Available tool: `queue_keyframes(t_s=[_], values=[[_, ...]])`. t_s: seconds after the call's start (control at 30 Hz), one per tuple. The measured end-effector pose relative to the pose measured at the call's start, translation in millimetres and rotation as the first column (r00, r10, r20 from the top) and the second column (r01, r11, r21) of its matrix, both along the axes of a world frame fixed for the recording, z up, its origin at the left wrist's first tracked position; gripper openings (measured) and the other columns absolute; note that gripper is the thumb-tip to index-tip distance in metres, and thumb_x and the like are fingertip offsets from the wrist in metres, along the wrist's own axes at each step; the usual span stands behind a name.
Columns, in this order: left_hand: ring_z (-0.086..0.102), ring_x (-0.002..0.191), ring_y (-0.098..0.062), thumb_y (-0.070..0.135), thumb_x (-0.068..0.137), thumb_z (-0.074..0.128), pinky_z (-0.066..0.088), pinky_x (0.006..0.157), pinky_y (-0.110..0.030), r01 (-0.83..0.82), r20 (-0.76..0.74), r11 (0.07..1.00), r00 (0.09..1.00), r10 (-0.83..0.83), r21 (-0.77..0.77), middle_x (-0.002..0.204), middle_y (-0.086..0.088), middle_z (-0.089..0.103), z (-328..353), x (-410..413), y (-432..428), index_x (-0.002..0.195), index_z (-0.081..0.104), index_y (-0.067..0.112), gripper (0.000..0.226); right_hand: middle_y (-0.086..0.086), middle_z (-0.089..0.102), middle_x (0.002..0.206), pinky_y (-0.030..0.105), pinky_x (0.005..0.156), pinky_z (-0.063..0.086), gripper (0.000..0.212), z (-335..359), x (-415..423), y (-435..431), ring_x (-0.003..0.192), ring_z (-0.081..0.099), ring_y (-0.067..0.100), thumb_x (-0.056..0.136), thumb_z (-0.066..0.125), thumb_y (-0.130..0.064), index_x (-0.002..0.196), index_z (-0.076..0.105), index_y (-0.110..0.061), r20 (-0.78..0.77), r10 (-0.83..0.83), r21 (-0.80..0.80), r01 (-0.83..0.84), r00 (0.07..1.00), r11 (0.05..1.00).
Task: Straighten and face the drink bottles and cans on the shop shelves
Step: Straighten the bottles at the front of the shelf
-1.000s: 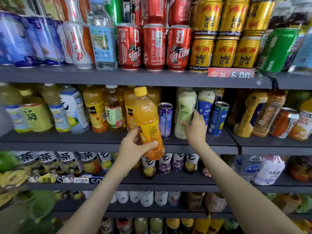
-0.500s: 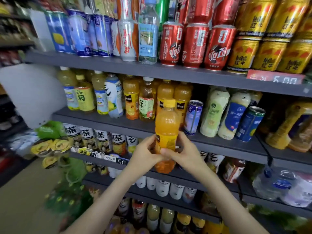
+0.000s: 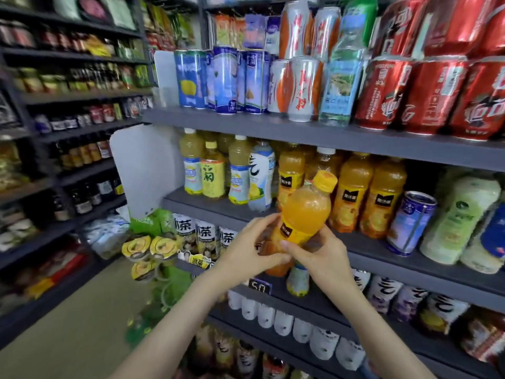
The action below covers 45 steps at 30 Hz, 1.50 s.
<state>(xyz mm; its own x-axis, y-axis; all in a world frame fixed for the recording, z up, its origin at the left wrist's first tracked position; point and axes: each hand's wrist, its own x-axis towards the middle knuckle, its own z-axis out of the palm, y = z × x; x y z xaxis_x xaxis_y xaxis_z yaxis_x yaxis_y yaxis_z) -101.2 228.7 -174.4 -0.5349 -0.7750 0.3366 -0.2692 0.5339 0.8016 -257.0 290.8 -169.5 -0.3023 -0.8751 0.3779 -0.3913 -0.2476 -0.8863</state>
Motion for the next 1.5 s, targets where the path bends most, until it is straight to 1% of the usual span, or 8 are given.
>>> queue_keyframes(t_s=[0.27, 0.6, 0.73, 0.87, 1.07, 1.27, 1.4, 1.5], values=[[0.058, 0.091, 0.004, 0.014, 0.091, 0.06, 0.041, 0.077, -0.003, -0.093, -0.009, 0.988, 0.996, 0.093, -0.124, 0.118, 0.004, 0.061, 6.5, 52.7, -117.5, 0.125, 0.054, 0.027, 0.037, -0.015, 0.069, 0.092, 0.013, 0.071, 0.051, 0.033, -7.6, 43.2, -82.3, 0.083, 0.065, -0.004, 0.071, 0.08, -0.02, 0.095, 0.061, -0.028, 0.077, -0.218, -0.091, 0.225, 0.973, 0.97], [0.038, 0.128, -0.028, 0.034, 0.088, 0.063, 0.042, 0.094, -0.034, -0.246, 0.014, 0.967, 0.969, 0.248, -0.071, 0.144, -0.012, 0.033, -3.2, -30.6, -153.5, 0.144, 0.024, 0.01, 0.073, -0.017, 0.066, 0.094, 0.007, 0.069, 0.047, 0.034, -5.3, 36.1, -75.3, 0.083, 0.06, -0.011, 0.072, 0.081, -0.02, 0.096, 0.059, -0.031, 0.097, -0.508, -0.087, 0.516, 0.856, 0.852], [0.019, 0.138, -0.031, 0.032, 0.084, 0.068, 0.02, 0.112, -0.036, -0.382, -0.02, 0.923, 0.924, 0.382, -0.037, 0.15, -0.018, 0.022, -11.3, -54.4, -152.4, 0.146, 0.013, 0.001, 0.088, -0.012, 0.068, 0.098, 0.012, 0.073, 0.049, 0.038, -8.7, 28.7, -69.8, 0.089, 0.061, -0.006, 0.07, 0.082, -0.022, 0.099, 0.059, -0.031, 0.059, -0.544, -0.052, 0.547, 0.837, 0.835], [0.025, 0.134, -0.035, 0.027, 0.086, 0.066, 0.022, 0.109, -0.039, -0.481, -0.043, 0.876, 0.876, 0.481, -0.008, 0.147, -0.022, 0.028, -15.0, -67.5, -161.9, 0.144, 0.015, -0.004, 0.084, -0.017, 0.064, 0.095, 0.002, 0.068, 0.043, 0.04, -6.6, 26.7, -71.0, 0.084, 0.057, -0.017, 0.07, 0.082, -0.02, 0.098, 0.056, -0.031, 0.035, -0.552, -0.058, 0.553, 0.833, 0.831], [0.038, 0.117, -0.04, 0.033, 0.079, 0.072, 0.03, 0.1, -0.044, -0.521, -0.025, 0.849, 0.853, 0.521, -0.082, 0.125, -0.026, 0.046, -19.6, -63.0, -168.5, 0.132, 0.039, -0.005, 0.073, -0.009, 0.066, 0.102, 0.004, 0.073, 0.045, 0.042, -6.4, 20.9, -76.2, 0.094, 0.059, -0.004, 0.07, 0.082, -0.025, 0.103, 0.057, -0.03, 0.03, -0.543, -0.063, 0.544, 0.839, 0.837], [0.035, 0.123, -0.035, 0.039, 0.081, 0.07, 0.029, 0.103, -0.039, -0.453, 0.019, 0.883, 0.888, 0.459, -0.124, 0.133, -0.021, 0.041, -16.3, -62.1, -174.7, 0.136, 0.033, -0.004, 0.08, -0.01, 0.067, 0.097, 0.005, 0.073, 0.044, 0.041, -3.9, 15.2, -79.7, 0.09, 0.06, 0.002, 0.071, 0.081, -0.029, 0.107, 0.06, -0.024, 0.03, -0.589, -0.073, 0.59, 0.807, 0.804], [0.035, 0.124, -0.036, 0.032, 0.074, 0.077, 0.034, 0.103, -0.041, -0.485, -0.108, 0.86, 0.874, 0.474, -0.155, 0.133, -0.025, 0.038, -22.0, -68.1, -164.0, 0.137, 0.028, -0.003, 0.087, -0.014, 0.068, 0.091, 0.017, 0.074, 0.047, 0.036, 0.0, 6.4, -71.8, 0.082, 0.059, -0.006, 0.071, 0.081, -0.03, 0.1, 0.061, -0.027, 0.049, -0.624, -0.078, 0.626, 0.78, 0.776], [0.044, 0.112, -0.038, 0.021, 0.075, 0.076, 0.046, 0.09, -0.048, -0.423, -0.241, 0.851, 0.901, 0.36, -0.311, 0.121, -0.026, 0.044, -32.7, -81.9, -131.8, 0.126, 0.033, 0.008, 0.068, -0.014, 0.068, 0.093, 0.008, 0.071, 0.046, 0.036, 1.0, -5.3, -60.2, 0.084, 0.06, -0.006, 0.071, 0.081, -0.028, 0.101, 0.062, -0.024, 0.06, -0.639, -0.092, 0.642, 0.767, 0.761]])
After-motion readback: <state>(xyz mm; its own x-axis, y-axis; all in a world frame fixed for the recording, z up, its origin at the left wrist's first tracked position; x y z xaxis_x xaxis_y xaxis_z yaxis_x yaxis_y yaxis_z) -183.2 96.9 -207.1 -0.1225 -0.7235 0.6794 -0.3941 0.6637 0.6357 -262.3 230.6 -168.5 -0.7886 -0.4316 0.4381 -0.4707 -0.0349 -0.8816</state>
